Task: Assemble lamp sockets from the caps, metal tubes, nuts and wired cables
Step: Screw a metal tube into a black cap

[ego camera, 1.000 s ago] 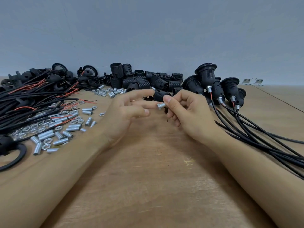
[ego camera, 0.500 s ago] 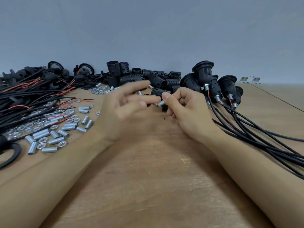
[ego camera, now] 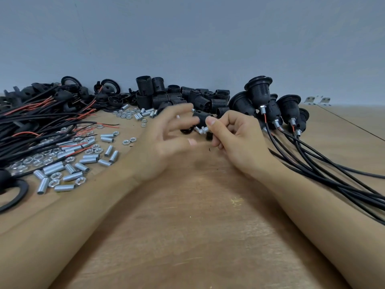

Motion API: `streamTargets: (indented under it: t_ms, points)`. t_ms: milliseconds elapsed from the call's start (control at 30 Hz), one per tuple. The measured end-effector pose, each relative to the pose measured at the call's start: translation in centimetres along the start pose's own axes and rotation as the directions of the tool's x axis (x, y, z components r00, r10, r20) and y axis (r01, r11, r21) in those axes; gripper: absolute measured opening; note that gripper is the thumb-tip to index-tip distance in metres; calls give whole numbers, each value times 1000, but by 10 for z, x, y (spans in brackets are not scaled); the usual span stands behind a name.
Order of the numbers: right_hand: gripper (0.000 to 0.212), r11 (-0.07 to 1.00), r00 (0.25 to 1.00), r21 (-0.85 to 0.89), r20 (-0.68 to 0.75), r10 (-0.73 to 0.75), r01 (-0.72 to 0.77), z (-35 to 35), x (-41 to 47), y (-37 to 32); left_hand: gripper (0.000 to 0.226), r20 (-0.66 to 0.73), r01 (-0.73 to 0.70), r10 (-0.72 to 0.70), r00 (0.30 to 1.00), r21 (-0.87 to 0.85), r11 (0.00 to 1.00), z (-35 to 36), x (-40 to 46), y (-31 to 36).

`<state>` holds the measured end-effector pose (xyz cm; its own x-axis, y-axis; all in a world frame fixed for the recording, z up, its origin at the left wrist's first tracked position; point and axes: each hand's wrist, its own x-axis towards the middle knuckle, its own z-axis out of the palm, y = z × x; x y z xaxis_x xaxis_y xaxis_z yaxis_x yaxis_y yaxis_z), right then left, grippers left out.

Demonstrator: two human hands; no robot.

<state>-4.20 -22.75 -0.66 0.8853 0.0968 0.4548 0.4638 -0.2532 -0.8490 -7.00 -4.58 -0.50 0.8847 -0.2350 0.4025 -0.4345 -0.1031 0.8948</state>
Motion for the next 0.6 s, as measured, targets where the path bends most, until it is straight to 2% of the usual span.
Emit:
streamTargets:
  t_ms: [67, 167, 233, 333, 433, 533, 600]
  points:
    - [32, 1000, 1000, -6, 2, -7, 7, -1, 0, 0, 64, 38, -46, 46, 998, 5, 999, 1, 0, 2]
    - [32, 1000, 1000, 2, 0, 2, -2, -2, 1, 1, 44, -178, -179, 150, 972, -155, 972, -9, 3, 8]
    - [32, 1000, 1000, -2, 0, 8, -8, -1, 1, 2, 35, -241, -180, 148, 959, -113, 977, -12, 4, 7]
    - [31, 1000, 1000, 5, -4, 8, -8, -1, 2, 4, 26, -196, -104, 141, 970, 191, 976, -11, 2, -3]
    - [30, 999, 999, -8, -6, 37, -37, -1, 3, 6, 21, -95, -58, 145, 985, 606, 794, -13, 1, -12]
    - [22, 993, 993, -35, 12, 115, -114, -2, 3, 11, 11, -83, 14, 69, 994, 731, 683, -23, 2, -17]
    - [17, 989, 991, -66, 32, 132, -130, -2, 3, 13, 13, -143, 95, 34, 989, 801, 591, -34, 4, -18]
